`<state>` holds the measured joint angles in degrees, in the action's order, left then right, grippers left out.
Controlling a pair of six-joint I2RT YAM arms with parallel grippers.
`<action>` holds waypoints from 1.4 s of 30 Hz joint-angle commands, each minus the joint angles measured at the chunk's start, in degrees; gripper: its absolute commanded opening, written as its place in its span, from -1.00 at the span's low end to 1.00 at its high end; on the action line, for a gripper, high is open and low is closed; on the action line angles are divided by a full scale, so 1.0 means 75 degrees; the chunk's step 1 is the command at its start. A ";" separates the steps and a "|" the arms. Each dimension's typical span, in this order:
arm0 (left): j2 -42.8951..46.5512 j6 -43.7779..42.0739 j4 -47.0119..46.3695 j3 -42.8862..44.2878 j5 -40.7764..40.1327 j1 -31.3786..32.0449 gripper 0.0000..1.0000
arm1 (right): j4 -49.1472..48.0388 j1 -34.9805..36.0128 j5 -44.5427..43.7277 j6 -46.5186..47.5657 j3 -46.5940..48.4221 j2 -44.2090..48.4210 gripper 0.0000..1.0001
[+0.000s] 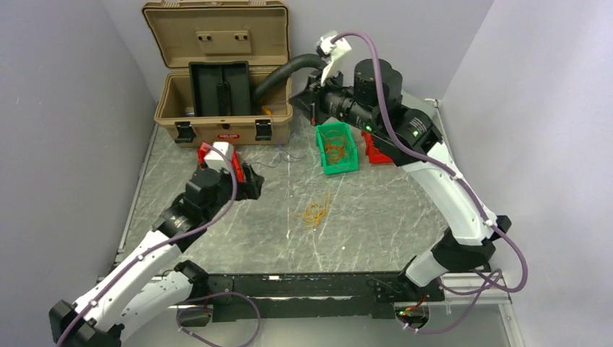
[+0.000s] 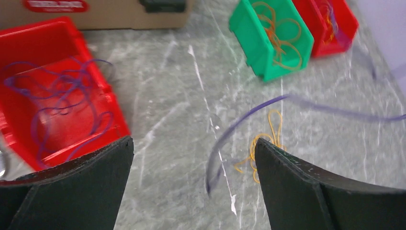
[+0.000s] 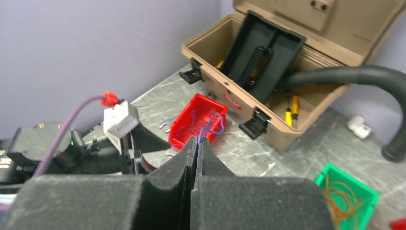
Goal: Untangle the cables
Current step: Untie the cable, then place the cable in the bin.
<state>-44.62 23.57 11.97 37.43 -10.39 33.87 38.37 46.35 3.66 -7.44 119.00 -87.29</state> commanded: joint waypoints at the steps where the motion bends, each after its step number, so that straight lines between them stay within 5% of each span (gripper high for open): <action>1: 0.0502 0.0823 0.1794 0.0997 -0.0702 -0.0688 0.99 | -0.0479 0.0117 0.0995 0.0082 0.0634 -0.0569 -1.00; 12: 0.0922 0.0840 0.3262 0.1950 -0.1582 -0.1329 0.99 | -0.1061 0.0862 0.0817 -0.0179 0.2381 -0.2560 -1.00; 23: 0.1072 0.0867 0.3799 0.2074 -0.2169 -0.1645 0.99 | -0.2291 0.0922 0.0785 -0.0659 0.2595 -0.3504 -1.00; 42: 0.0350 0.0508 0.4044 0.2443 -0.0659 -0.3206 0.99 | -0.3372 0.0867 0.0595 -0.1022 0.2492 -0.5468 -1.00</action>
<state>-41.01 28.53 42.65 53.74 -20.80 12.25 18.41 53.28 9.47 -14.17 136.00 -126.91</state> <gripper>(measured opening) 0.994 0.010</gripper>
